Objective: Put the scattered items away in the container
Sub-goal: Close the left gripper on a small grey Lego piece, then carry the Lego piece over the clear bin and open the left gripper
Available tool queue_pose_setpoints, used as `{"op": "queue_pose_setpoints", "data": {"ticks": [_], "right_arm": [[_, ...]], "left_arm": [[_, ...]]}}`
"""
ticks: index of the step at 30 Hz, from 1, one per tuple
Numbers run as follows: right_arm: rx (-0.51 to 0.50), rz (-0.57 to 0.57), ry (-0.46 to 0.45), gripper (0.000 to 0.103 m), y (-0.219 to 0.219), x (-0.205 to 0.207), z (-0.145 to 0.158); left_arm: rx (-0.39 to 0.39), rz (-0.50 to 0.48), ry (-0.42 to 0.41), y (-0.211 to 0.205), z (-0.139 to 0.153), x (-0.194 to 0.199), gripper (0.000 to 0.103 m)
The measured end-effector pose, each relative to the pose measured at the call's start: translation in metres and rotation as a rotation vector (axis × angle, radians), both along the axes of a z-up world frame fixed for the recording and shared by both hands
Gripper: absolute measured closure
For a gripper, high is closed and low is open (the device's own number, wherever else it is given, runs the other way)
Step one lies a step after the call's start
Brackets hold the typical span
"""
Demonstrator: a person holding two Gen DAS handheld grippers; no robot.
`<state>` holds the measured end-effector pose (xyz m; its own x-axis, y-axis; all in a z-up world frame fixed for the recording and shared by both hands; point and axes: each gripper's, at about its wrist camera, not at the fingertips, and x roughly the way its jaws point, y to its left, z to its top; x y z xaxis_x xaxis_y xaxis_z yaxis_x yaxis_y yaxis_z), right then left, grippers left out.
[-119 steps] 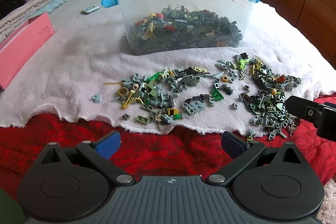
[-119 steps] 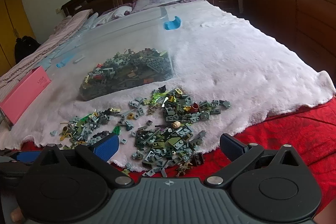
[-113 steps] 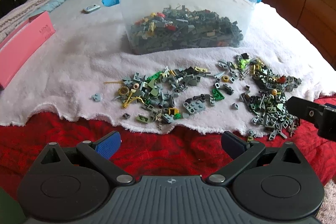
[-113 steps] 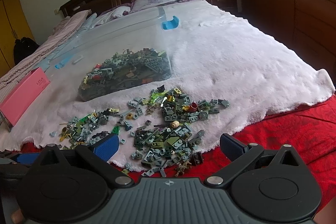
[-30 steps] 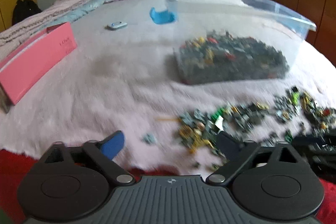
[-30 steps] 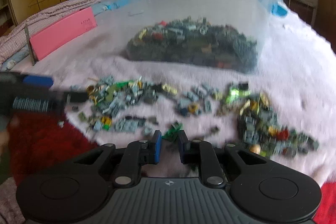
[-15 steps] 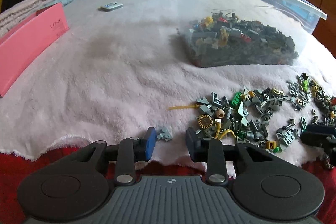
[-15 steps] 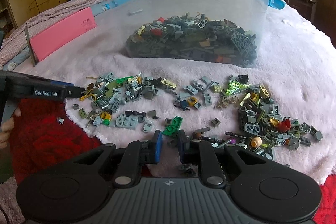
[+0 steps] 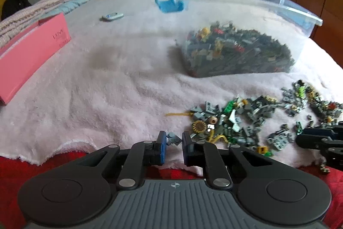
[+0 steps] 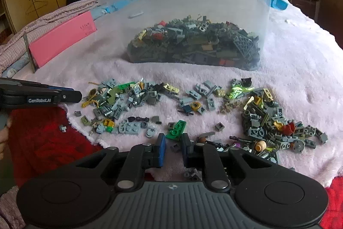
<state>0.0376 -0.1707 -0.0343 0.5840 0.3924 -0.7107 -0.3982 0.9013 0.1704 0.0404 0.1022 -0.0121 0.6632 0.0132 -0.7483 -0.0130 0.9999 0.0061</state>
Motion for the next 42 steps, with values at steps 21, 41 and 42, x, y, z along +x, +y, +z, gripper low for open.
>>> {"op": "queue_pose_setpoints", "data": {"ticks": [21, 41, 42], "right_arm": [[0.065, -0.047, -0.153, 0.086, -0.018, -0.007, 0.07], [0.113, -0.066, -0.303, 0.086, -0.016, 0.092, 0.146], [0.115, -0.07, -0.302, 0.086, -0.016, 0.101, 0.147]], "left_arm": [[-0.042, -0.149, -0.159, -0.069, 0.067, 0.0, 0.086], [-0.039, -0.182, -0.332, -0.079, 0.123, 0.105, 0.086], [-0.036, -0.181, -0.331, -0.079, 0.123, 0.112, 0.086]]}}
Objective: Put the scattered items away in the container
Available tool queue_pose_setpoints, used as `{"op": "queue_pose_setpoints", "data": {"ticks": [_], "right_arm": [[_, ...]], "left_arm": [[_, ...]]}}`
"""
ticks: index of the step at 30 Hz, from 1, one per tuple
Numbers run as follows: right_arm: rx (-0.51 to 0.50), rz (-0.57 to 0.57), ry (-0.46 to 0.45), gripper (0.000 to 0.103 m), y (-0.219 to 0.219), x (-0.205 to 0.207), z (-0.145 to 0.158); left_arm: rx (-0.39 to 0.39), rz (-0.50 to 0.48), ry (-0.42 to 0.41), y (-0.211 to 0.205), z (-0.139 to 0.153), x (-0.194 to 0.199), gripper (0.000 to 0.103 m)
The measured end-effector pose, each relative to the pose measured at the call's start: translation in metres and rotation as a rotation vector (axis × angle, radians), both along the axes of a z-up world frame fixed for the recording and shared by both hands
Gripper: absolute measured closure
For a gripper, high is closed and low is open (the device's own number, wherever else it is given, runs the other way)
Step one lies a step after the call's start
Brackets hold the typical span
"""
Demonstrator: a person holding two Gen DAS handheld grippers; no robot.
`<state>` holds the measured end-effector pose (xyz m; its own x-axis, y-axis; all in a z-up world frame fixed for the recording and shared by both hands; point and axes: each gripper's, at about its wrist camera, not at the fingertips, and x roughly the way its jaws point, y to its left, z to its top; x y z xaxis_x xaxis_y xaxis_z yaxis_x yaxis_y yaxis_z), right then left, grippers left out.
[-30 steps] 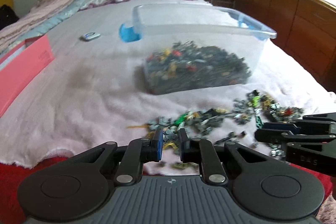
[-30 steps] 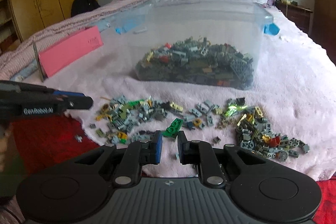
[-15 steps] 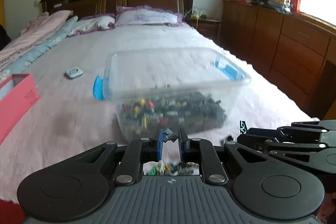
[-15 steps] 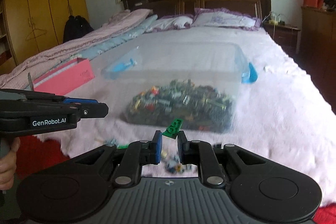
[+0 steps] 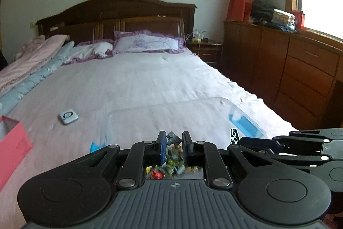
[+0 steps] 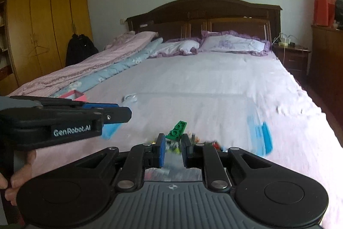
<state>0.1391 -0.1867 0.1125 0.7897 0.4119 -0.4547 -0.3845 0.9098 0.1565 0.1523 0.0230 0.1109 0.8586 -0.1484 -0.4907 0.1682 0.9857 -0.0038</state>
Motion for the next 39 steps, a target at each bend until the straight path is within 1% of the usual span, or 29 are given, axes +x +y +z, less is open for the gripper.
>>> {"op": "queue_pose_setpoints", "data": {"ticks": [5, 7, 9, 10, 11, 12, 14, 15, 17, 18, 20, 23, 25, 28, 31, 35, 39], "right_arm": [[-0.014, -0.031, 0.02, 0.086, 0.002, 0.042, -0.001], [-0.022, -0.033, 0.032, 0.086, 0.005, 0.053, -0.004], [-0.017, -0.045, 0.048, 0.085, 0.006, 0.06, -0.006], [0.0, -0.055, 0.063, 0.078, 0.005, 0.063, -0.007], [0.021, -0.065, 0.08, 0.063, 0.003, 0.065, -0.009], [0.033, -0.072, 0.088, 0.058, 0.001, 0.064, -0.01], [0.043, -0.084, 0.093, 0.059, -0.002, 0.06, -0.012], [0.049, -0.089, 0.095, 0.058, -0.003, 0.058, -0.013], [0.059, -0.1, 0.1, 0.053, -0.006, 0.054, -0.016], [0.06, -0.104, 0.098, 0.052, -0.008, 0.051, -0.016], [0.06, -0.11, 0.087, 0.044, -0.012, 0.041, -0.015], [0.063, -0.115, 0.08, 0.038, -0.018, 0.021, -0.014], [0.062, -0.119, 0.081, 0.037, -0.021, 0.007, -0.015], [0.057, -0.118, 0.079, 0.029, -0.026, -0.016, -0.017], [0.036, -0.094, 0.073, 0.026, -0.028, -0.042, -0.024], [-0.002, -0.071, 0.11, 0.021, -0.027, -0.069, -0.045], [-0.014, -0.064, 0.188, 0.021, -0.02, -0.087, -0.073]], "left_arm": [[0.02, 0.015, 0.045, 0.001, -0.012, 0.034, 0.086], [0.018, 0.018, 0.062, 0.003, -0.015, 0.04, 0.082], [0.014, 0.024, 0.07, 0.003, -0.016, 0.043, 0.074], [0.011, 0.03, 0.071, 0.004, -0.015, 0.043, 0.062], [0.008, 0.035, 0.071, 0.004, -0.015, 0.043, 0.052], [0.007, 0.047, 0.069, 0.006, -0.014, 0.043, 0.048], [0.007, 0.054, 0.07, 0.008, -0.013, 0.04, 0.04], [0.008, 0.055, 0.071, 0.008, -0.012, 0.038, 0.038], [0.014, 0.054, 0.066, 0.009, -0.009, 0.033, 0.031], [0.015, 0.057, 0.061, 0.01, -0.007, 0.03, 0.029], [0.016, 0.062, 0.053, 0.01, -0.004, 0.023, 0.021], [0.015, 0.061, 0.046, 0.011, 0.0, 0.012, 0.013], [0.019, 0.064, 0.038, 0.01, 0.002, 0.003, 0.011], [0.022, 0.09, 0.022, 0.014, 0.001, -0.019, 0.003], [0.025, 0.109, 0.028, 0.022, -0.008, -0.047, 0.001], [0.056, 0.141, 0.106, 0.031, -0.035, -0.081, 0.0], [0.079, 0.162, 0.207, 0.039, -0.063, -0.106, 0.0]]}}
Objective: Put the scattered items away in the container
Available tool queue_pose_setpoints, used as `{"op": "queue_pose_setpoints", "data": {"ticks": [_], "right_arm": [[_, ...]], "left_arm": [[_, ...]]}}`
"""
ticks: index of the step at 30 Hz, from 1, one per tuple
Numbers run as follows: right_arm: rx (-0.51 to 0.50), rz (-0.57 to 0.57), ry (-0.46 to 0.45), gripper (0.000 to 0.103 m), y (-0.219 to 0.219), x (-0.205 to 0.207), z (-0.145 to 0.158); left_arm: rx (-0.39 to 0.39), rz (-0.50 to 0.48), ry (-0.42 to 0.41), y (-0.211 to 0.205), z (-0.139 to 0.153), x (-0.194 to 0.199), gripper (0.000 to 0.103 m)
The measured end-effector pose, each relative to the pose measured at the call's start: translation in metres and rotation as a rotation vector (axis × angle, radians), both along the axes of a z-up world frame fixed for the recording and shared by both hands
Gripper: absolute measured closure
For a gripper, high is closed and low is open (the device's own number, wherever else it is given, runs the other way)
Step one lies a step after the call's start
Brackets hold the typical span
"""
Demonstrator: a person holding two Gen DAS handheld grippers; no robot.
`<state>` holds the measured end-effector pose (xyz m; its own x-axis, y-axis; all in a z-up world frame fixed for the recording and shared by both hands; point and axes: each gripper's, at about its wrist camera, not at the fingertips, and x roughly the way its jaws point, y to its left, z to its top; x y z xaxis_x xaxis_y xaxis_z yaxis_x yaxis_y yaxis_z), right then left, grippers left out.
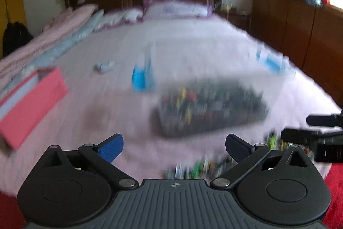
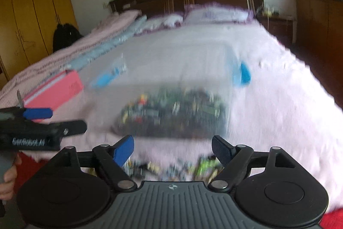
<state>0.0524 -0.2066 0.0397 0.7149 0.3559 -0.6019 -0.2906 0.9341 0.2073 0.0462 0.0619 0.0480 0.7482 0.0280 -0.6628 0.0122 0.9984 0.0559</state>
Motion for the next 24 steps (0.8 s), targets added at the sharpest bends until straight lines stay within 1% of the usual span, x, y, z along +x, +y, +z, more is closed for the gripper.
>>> {"op": "queue_pose_setpoints", "data": {"ticks": [3, 4, 5, 6, 8, 11, 14, 19, 20, 21, 22, 23, 24], "right_arm": [[-0.034, 0.03, 0.039, 0.021, 0.011, -0.013, -0.017], [-0.047, 0.049, 0.04, 0.023, 0.015, -0.016, -0.021], [-0.064, 0.072, 0.037, 0.029, 0.02, -0.02, -0.024], [-0.087, 0.097, 0.033, 0.032, 0.025, -0.025, -0.027], [-0.131, 0.143, 0.029, 0.036, 0.036, -0.03, -0.031], [-0.158, 0.194, 0.028, 0.036, 0.049, -0.03, -0.031], [-0.164, 0.221, 0.037, 0.036, 0.057, -0.028, -0.032], [-0.189, 0.208, 0.049, 0.037, 0.057, -0.027, -0.035], [-0.19, 0.201, 0.053, 0.038, 0.057, -0.027, -0.035], [-0.187, 0.195, 0.058, 0.038, 0.056, -0.027, -0.036], [-0.184, 0.189, 0.064, 0.04, 0.055, -0.026, -0.037], [-0.181, 0.183, 0.069, 0.042, 0.054, -0.025, -0.039], [-0.18, 0.178, 0.074, 0.043, 0.053, -0.025, -0.04]], "left_arm": [[0.009, 0.022, 0.043, 0.007, -0.015, -0.019, 0.001], [0.011, 0.022, 0.051, 0.009, -0.018, -0.025, 0.001], [0.013, 0.023, 0.06, 0.011, -0.021, -0.032, 0.001], [0.013, 0.025, 0.07, 0.013, -0.023, -0.036, 0.001], [0.006, 0.03, 0.092, 0.017, -0.028, -0.045, 0.001], [0.006, 0.035, 0.118, 0.019, -0.035, -0.053, 0.001], [0.005, 0.04, 0.134, 0.02, -0.04, -0.056, 0.001], [0.023, 0.084, 0.117, 0.017, -0.043, -0.056, 0.002], [0.024, 0.085, 0.115, 0.017, -0.043, -0.056, 0.003], [0.021, 0.079, 0.111, 0.018, -0.044, -0.056, 0.007], [0.009, 0.063, 0.107, 0.018, -0.043, -0.058, 0.018], [-0.006, 0.042, 0.107, 0.018, -0.043, -0.058, 0.037], [-0.025, 0.021, 0.121, 0.017, -0.044, -0.058, 0.045]]}}
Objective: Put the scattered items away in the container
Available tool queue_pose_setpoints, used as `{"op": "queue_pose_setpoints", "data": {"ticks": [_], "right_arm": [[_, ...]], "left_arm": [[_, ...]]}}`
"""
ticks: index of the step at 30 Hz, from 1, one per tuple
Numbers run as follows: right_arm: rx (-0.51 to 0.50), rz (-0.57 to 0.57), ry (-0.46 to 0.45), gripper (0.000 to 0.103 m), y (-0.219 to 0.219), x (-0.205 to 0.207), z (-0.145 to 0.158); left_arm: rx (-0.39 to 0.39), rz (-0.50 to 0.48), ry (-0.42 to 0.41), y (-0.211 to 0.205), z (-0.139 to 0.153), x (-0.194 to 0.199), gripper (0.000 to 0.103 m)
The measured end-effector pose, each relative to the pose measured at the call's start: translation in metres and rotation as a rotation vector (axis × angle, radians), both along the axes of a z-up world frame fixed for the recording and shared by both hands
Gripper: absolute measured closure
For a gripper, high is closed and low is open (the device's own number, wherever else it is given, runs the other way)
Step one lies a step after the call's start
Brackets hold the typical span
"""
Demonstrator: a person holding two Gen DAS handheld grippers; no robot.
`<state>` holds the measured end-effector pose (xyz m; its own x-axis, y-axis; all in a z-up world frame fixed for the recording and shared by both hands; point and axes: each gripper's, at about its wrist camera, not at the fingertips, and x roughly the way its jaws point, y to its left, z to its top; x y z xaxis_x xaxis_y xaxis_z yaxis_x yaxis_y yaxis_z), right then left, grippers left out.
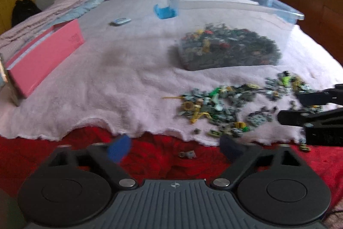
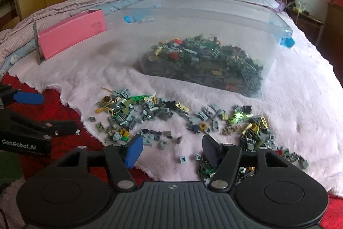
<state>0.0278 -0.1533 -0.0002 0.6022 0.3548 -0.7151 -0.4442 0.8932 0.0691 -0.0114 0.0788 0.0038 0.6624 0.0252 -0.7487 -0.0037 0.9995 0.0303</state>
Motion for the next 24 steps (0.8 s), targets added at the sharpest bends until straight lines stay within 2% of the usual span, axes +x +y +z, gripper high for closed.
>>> {"op": "queue_pose_setpoints", "data": {"ticks": [2, 4, 8, 15, 16, 17, 20, 24], "right_arm": [[0.002, -0.004, 0.005, 0.053, -0.001, 0.001, -0.002], [0.004, -0.004, 0.008, 0.056, -0.002, 0.002, -0.003], [0.007, -0.005, 0.011, 0.058, -0.003, 0.001, -0.006], [0.014, -0.013, 0.032, 0.06, -0.004, 0.003, -0.01], [0.013, -0.012, 0.033, 0.06, -0.004, 0.003, -0.011], [0.013, -0.011, 0.034, 0.06, -0.003, 0.003, -0.011], [0.012, -0.013, 0.035, 0.06, -0.003, 0.004, -0.011], [0.007, -0.005, 0.034, 0.06, -0.002, 0.005, -0.012]], "left_arm": [[-0.038, -0.035, 0.032, -0.002, -0.004, 0.002, 0.055], [-0.056, -0.056, 0.054, -0.006, -0.01, 0.004, 0.057], [-0.074, -0.07, 0.094, -0.011, -0.02, 0.007, 0.06], [-0.085, -0.045, 0.106, -0.008, -0.03, 0.014, 0.062], [-0.086, -0.048, 0.102, -0.008, -0.031, 0.014, 0.066], [-0.087, -0.054, 0.101, -0.009, -0.032, 0.015, 0.076], [-0.1, -0.061, 0.097, -0.008, -0.033, 0.017, 0.092], [-0.094, -0.065, 0.096, -0.008, -0.032, 0.014, 0.093]]}}
